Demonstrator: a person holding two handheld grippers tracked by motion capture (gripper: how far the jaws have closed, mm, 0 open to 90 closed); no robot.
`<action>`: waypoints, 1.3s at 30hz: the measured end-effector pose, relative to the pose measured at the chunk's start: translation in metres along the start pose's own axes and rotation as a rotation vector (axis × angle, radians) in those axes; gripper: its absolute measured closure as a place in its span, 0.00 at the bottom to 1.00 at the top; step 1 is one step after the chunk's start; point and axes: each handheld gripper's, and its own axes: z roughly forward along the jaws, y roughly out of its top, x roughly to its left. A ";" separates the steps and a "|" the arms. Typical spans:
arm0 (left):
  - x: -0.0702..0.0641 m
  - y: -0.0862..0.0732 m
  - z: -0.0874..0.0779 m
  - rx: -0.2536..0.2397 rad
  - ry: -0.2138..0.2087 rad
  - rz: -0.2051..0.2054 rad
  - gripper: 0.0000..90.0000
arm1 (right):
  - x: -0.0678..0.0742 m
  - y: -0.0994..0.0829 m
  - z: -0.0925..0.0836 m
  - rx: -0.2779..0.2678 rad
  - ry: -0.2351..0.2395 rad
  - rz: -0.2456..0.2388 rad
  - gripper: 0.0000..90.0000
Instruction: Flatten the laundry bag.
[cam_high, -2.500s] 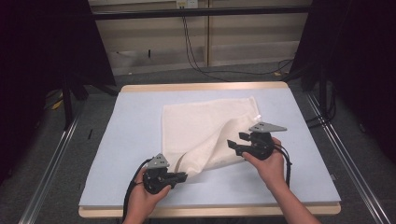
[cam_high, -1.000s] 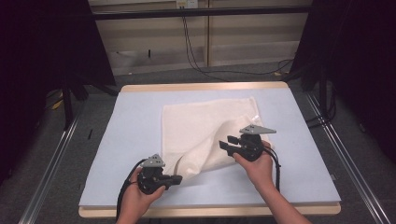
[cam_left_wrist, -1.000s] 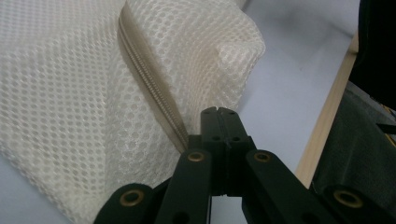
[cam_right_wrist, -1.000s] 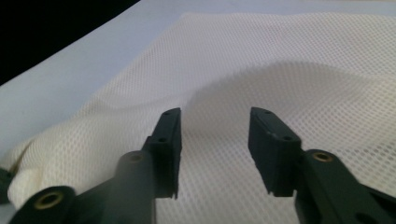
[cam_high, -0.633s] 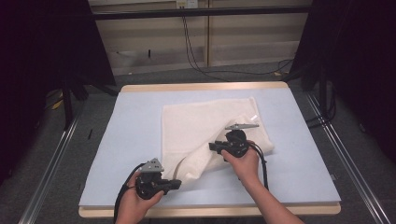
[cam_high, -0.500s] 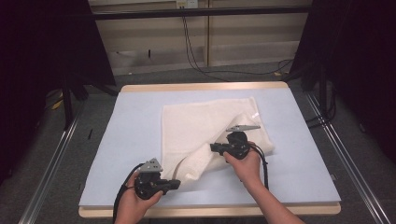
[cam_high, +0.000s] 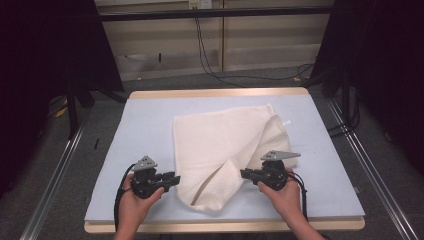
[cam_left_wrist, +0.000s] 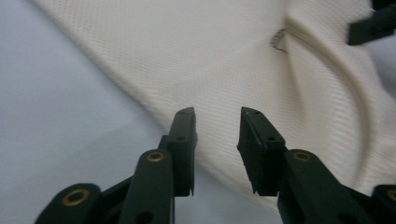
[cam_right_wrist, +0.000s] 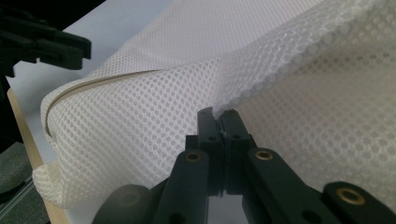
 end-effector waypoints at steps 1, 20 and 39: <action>0.002 0.000 0.004 0.001 -0.009 -0.004 0.70 | -0.001 -0.002 -0.002 0.002 -0.003 0.003 0.99; -0.001 0.027 0.042 0.085 0.096 0.011 1.00 | -0.011 -0.006 -0.005 -0.018 -0.034 -0.015 0.99; 0.047 0.044 0.033 -0.025 0.269 -0.045 1.00 | 0.008 -0.010 -0.009 -0.036 -0.003 -0.068 0.99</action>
